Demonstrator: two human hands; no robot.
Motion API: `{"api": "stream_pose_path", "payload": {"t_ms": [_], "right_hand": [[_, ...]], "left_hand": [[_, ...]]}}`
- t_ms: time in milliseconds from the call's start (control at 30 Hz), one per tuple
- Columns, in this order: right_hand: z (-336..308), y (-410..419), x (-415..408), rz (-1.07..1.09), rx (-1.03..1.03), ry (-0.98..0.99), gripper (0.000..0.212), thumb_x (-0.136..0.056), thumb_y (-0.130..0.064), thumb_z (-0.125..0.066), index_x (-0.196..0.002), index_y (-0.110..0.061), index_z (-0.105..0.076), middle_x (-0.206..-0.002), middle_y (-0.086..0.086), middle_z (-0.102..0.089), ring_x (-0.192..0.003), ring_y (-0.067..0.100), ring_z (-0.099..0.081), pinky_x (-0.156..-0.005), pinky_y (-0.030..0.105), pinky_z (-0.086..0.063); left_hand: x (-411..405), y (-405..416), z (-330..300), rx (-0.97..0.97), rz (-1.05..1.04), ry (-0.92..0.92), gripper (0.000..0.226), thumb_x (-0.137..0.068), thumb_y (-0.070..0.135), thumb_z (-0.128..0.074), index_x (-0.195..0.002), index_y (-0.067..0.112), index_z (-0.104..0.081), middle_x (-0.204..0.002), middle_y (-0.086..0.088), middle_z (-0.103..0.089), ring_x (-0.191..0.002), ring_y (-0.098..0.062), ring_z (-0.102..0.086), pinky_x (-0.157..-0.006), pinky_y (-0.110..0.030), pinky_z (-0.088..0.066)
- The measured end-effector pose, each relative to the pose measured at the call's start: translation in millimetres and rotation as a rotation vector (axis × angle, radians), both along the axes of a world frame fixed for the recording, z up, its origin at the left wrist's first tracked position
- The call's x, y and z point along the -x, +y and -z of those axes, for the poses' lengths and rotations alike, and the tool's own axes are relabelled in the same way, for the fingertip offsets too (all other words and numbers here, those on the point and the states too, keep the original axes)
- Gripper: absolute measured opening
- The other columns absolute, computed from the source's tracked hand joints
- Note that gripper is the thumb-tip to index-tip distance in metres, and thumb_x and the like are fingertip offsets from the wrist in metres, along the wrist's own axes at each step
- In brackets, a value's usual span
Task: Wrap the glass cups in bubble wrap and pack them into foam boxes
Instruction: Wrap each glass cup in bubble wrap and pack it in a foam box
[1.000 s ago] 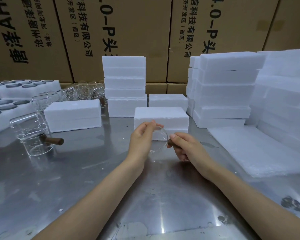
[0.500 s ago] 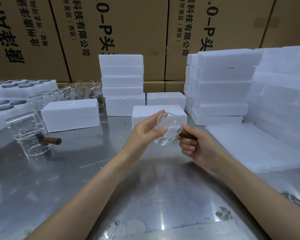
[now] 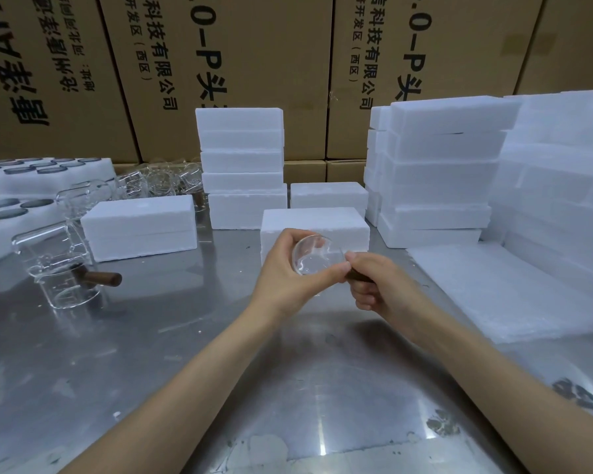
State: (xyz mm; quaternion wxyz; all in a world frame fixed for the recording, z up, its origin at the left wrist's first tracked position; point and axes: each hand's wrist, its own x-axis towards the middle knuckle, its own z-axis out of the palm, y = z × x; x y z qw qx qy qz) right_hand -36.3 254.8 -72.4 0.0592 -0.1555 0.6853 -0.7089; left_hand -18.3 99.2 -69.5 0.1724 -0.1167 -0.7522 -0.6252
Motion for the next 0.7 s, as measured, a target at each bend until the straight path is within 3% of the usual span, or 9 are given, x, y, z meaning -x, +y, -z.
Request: {"api": "stream_pose_path", "payload": {"t_ms": [100,200,267,333,433,567,700], "right_hand": [[3,-3,-2,0.019,-0.103,0.077,0.035,-0.1,-0.023,-0.044,-0.071,-0.009,-0.057,-0.065,0.01,-0.035,-0.043,0.008,-0.027,-0.042,0.021,-0.025],[6,-5,-3,0.004,-0.146,0.105,0.034,-0.098,-0.027,-0.048,-0.069,-0.012,-0.058,-0.071,0.013,-0.036,-0.043,0.007,-0.03,-0.043,0.021,-0.026],[6,-5,-2,0.0,-0.15,0.096,0.034,-0.098,-0.026,-0.047,-0.069,-0.012,-0.057,-0.074,0.015,-0.037,-0.043,0.007,-0.029,-0.044,0.021,-0.025],[6,-5,-2,0.007,-0.148,0.081,0.033,-0.099,-0.026,-0.047,-0.07,-0.012,-0.057,-0.079,0.015,-0.04,-0.043,0.008,-0.029,-0.045,0.022,-0.025],[4,-4,-2,0.027,-0.104,0.041,0.036,-0.099,-0.027,-0.046,-0.069,-0.011,-0.056,-0.062,0.01,-0.037,-0.042,0.009,-0.027,-0.043,0.02,-0.027],[-1,-2,-1,0.016,0.03,-0.077,0.038,-0.099,-0.031,-0.042,-0.073,-0.006,-0.053,-0.044,-0.008,-0.025,-0.039,0.008,-0.022,-0.04,0.018,-0.023],[-5,-1,-1,-0.002,0.168,-0.178,0.042,-0.099,-0.036,-0.041,-0.069,-0.01,-0.054,-0.041,-0.007,-0.022,-0.036,0.007,-0.022,-0.039,0.018,-0.023]], "left_hand": [[0,3,1,-0.054,-0.096,-0.048,0.041,-0.07,0.032,-0.084,-0.097,0.016,-0.058,-0.095,0.009,-0.066,-0.095,-0.004,-0.062,-0.077,-0.026,-0.051],[-1,3,1,-0.09,-0.149,-0.071,0.027,-0.08,0.036,-0.075,-0.089,0.016,-0.059,-0.09,0.008,-0.065,-0.079,0.012,-0.057,-0.065,-0.011,-0.047],[2,2,0,-0.13,-0.169,-0.09,0.021,-0.088,0.035,-0.066,-0.086,0.014,-0.062,-0.084,0.013,-0.064,-0.08,0.008,-0.057,-0.07,-0.01,-0.045],[4,2,0,-0.178,-0.165,-0.106,0.021,-0.093,0.03,-0.059,-0.083,0.013,-0.065,-0.08,0.018,-0.067,-0.082,0.01,-0.059,-0.08,-0.02,-0.045],[5,3,-1,-0.183,-0.113,-0.101,0.025,-0.096,0.033,-0.053,-0.081,0.018,-0.065,-0.084,0.02,-0.07,-0.082,0.017,-0.058,-0.079,-0.02,-0.042],[5,2,-4,-0.235,0.069,-0.13,0.041,-0.086,0.058,-0.05,-0.102,0.024,-0.067,-0.108,0.009,-0.07,-0.109,-0.002,-0.06,-0.097,-0.03,-0.041],[-1,-2,-2,-0.061,0.137,0.045,0.067,-0.073,0.061,-0.059,-0.132,0.032,-0.05,-0.132,0.013,-0.056,-0.121,0.008,-0.05,-0.092,-0.01,-0.041]]}}
